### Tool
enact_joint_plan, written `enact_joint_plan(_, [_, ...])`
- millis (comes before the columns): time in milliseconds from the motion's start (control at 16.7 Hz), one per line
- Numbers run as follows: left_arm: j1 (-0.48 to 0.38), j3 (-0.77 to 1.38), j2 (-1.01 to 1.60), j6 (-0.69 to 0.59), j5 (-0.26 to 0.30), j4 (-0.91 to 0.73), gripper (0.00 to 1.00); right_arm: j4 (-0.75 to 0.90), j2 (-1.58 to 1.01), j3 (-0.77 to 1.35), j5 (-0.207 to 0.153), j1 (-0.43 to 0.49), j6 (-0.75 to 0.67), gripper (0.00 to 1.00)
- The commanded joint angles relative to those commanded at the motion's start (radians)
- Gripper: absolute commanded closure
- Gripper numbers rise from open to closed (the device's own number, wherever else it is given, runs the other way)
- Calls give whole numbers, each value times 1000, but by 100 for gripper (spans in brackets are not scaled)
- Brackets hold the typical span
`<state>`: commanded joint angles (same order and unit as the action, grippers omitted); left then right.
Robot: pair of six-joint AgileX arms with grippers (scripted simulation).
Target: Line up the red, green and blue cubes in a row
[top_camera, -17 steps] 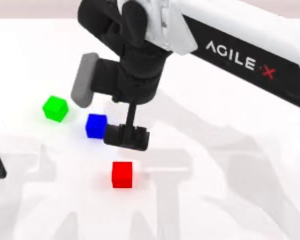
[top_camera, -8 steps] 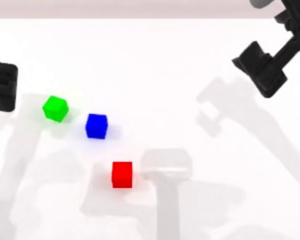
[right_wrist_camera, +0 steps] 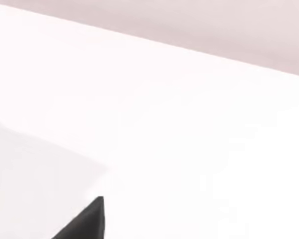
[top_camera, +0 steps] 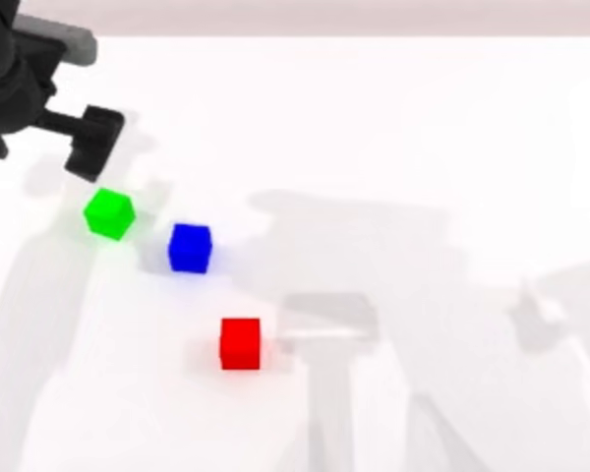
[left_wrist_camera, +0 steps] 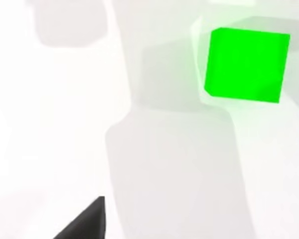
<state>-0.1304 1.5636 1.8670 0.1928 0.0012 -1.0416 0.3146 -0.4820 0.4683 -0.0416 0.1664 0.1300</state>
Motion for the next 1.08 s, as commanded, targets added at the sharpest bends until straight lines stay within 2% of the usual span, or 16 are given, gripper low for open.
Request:
enact_joint_plan(180, [-15, 187, 196, 22, 1, -113, 0, -144, 235, -236, 16, -77, -60, 0])
enact_joint_plan(420, [-28, 360, 364, 40, 2, -203, 0, -284, 439, -427, 36, -144, -118, 0])
enact_joint_plan(900, [-26, 396, 405, 44, 2, -218, 0, -315, 482, -468, 42, -156, -130, 0])
enact_joint_plan(1080, [-28, 340, 421, 47, 3, -147, 0, -315, 482, -468, 42, -156, -130, 0])
